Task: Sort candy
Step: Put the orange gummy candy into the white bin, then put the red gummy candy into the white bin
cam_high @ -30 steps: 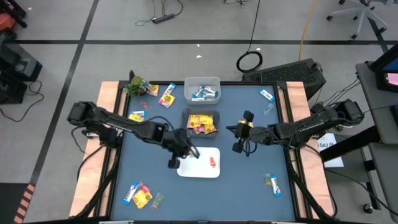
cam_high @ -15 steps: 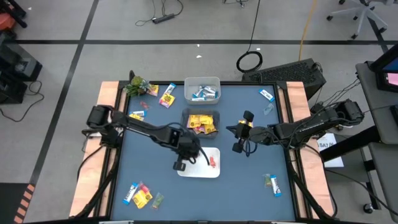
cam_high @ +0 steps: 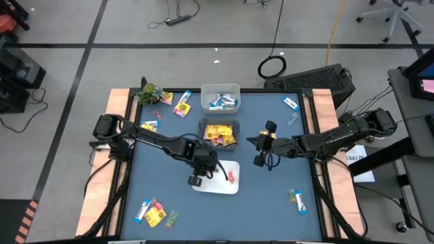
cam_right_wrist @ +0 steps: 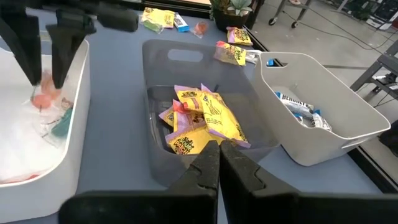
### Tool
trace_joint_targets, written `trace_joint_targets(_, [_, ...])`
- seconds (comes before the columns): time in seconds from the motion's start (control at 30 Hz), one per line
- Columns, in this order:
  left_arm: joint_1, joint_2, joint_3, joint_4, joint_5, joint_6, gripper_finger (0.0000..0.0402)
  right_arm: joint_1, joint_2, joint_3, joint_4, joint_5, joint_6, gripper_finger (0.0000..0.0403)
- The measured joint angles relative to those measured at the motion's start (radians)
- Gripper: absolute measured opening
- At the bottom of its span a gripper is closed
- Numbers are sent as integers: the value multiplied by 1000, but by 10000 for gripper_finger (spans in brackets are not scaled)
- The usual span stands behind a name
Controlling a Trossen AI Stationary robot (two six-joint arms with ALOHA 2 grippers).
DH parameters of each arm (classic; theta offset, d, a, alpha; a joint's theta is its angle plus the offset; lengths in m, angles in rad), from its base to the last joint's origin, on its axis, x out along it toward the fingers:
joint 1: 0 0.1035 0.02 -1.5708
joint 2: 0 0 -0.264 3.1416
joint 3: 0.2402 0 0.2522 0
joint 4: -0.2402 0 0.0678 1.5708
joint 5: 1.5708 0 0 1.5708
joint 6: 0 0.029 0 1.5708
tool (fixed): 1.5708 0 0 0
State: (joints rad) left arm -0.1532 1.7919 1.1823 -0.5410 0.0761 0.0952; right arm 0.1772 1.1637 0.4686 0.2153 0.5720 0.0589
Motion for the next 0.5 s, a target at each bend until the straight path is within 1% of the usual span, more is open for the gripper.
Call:
trace_joint_targets(0.13, [0, -38, 31, -44, -5, 0, 132, 0, 0, 1, -2, 0, 0, 0])
trace_joint_targets(0.23, [0, -71, 53, -80, -13, 0, 143, 0, 0, 2, -4, 0, 1, 0])
trace_joint_targets(0.37, [-12, -121, 85, -169, -50, 30, 145, 0, 0, 2, -9, 0, 7, 0])
trace_joint_targets(0.5, [-65, -187, 87, -301, -78, 42, 135, 0, 0, 2, -12, 0, 7, 0])
